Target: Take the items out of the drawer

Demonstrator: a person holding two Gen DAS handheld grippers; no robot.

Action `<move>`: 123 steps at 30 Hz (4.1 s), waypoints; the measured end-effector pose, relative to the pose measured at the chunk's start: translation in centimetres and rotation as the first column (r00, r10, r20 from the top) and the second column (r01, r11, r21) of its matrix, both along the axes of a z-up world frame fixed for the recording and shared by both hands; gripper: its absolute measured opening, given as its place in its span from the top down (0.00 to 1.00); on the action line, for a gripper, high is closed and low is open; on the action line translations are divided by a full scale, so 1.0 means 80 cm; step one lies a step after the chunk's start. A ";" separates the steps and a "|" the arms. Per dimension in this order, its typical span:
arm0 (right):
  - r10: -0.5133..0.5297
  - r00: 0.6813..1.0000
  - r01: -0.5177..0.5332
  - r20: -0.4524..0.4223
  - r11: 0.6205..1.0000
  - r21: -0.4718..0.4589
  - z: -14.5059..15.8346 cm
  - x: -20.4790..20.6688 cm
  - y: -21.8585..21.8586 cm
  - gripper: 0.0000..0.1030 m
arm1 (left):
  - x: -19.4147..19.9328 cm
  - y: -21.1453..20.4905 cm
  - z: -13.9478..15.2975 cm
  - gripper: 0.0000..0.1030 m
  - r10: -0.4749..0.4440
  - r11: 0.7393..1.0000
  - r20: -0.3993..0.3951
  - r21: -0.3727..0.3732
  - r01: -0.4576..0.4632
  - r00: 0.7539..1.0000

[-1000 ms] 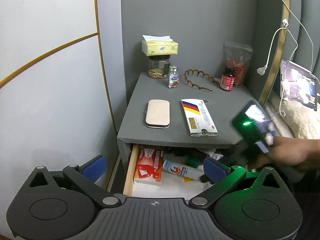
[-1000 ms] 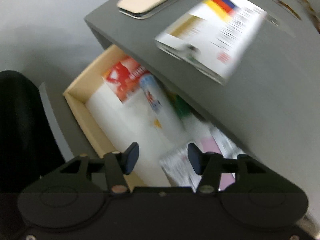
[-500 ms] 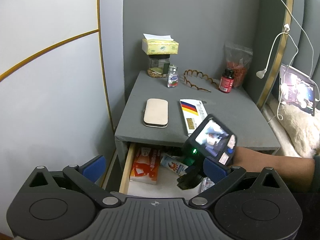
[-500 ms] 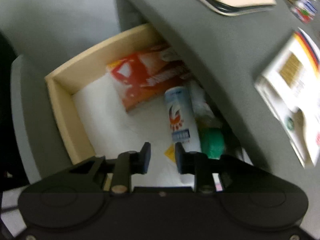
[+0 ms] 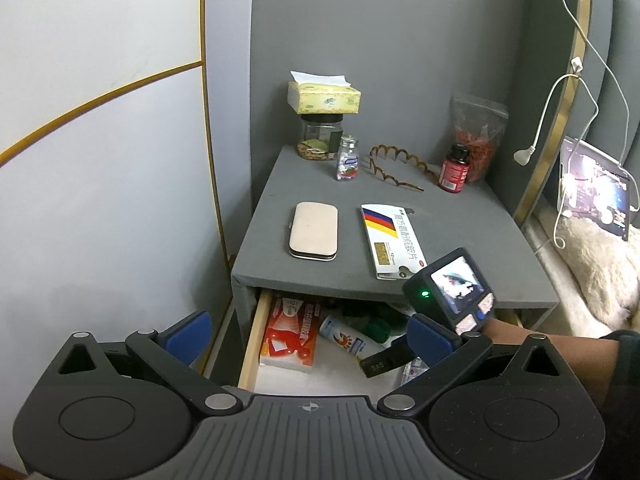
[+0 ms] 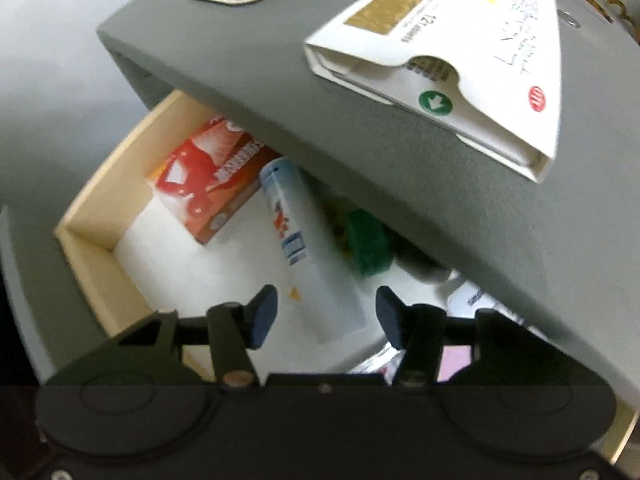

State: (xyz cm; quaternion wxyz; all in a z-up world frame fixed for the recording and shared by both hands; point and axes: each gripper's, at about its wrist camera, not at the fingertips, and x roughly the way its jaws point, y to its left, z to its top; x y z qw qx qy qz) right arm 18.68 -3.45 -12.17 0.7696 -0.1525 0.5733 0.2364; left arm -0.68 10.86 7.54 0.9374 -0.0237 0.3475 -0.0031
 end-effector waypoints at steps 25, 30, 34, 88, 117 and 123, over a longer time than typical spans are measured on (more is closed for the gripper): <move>-0.006 0.986 -0.011 0.165 0.995 0.099 0.103 -0.024 -0.029 0.71 | -0.006 -0.008 0.003 0.00 -0.008 1.000 0.008 0.013 0.008 1.000; 0.001 0.977 -0.019 0.215 0.997 0.079 0.087 -0.027 -0.016 0.71 | -0.005 -0.007 0.002 0.00 -0.007 1.000 0.008 0.013 0.007 1.000; 0.008 0.979 -0.031 0.205 0.994 0.109 0.101 -0.031 -0.019 0.71 | -0.004 -0.007 0.003 0.00 -0.007 1.000 0.008 0.006 0.007 1.000; -0.218 0.937 0.194 0.275 0.975 0.110 0.232 0.090 -0.118 0.70 | -0.006 -0.012 0.005 0.00 -0.022 1.000 0.017 0.008 0.022 1.000; -0.032 0.992 0.032 -0.121 0.999 -0.001 0.071 -0.043 -0.112 0.44 | -0.001 -0.010 -0.009 0.00 -0.018 1.000 -0.014 0.019 0.019 1.000; -0.063 0.986 0.059 -0.152 0.998 -0.029 0.032 -0.032 -0.095 0.42 | -0.001 -0.013 -0.008 0.00 -0.030 0.999 -0.011 0.022 0.030 0.999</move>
